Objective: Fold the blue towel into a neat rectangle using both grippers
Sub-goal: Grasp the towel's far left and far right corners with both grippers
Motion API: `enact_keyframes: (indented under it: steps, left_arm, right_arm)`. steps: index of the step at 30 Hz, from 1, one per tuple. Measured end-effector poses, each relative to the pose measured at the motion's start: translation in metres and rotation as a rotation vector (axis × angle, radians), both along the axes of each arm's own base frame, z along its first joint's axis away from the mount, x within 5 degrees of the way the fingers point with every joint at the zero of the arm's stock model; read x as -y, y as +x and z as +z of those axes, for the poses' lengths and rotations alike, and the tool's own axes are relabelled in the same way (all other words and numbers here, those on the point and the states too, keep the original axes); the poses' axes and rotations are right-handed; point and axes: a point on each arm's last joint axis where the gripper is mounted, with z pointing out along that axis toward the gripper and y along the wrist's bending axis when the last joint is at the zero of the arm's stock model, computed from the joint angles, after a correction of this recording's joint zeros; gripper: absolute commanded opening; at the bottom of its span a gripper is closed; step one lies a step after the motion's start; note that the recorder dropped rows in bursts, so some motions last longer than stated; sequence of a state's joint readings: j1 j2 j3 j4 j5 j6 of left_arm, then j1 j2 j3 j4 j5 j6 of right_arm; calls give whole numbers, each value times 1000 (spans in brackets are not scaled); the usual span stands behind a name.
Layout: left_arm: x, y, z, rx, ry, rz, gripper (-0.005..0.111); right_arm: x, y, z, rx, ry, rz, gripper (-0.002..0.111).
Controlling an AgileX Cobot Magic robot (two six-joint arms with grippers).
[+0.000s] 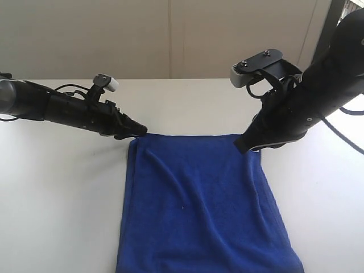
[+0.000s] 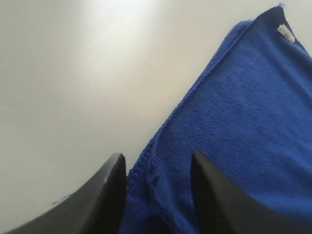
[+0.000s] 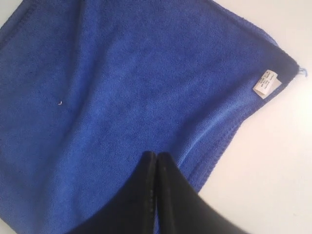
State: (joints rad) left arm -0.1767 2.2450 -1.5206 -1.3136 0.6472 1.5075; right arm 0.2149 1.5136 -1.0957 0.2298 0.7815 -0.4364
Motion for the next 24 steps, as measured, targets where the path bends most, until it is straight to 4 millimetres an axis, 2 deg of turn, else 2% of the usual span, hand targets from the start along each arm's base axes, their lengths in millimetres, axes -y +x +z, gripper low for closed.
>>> enact_keyframes:
  steps: [8,15,18,24]
  left_arm:
    - [2,1,-1,10,4,6,48]
    - [20,-4,-2,68,46,-37,47]
    - [25,-4,-3,86,64,-40,41]
    - [24,-2,-4,98,86,-14,17]
  right_arm:
    - [0,0,0,0,0,0,0]
    - [0,0,0,0,0,0,0]
    - [0,0,0,0,0,0,0]
    - [0,0,0,0,0,0,0]
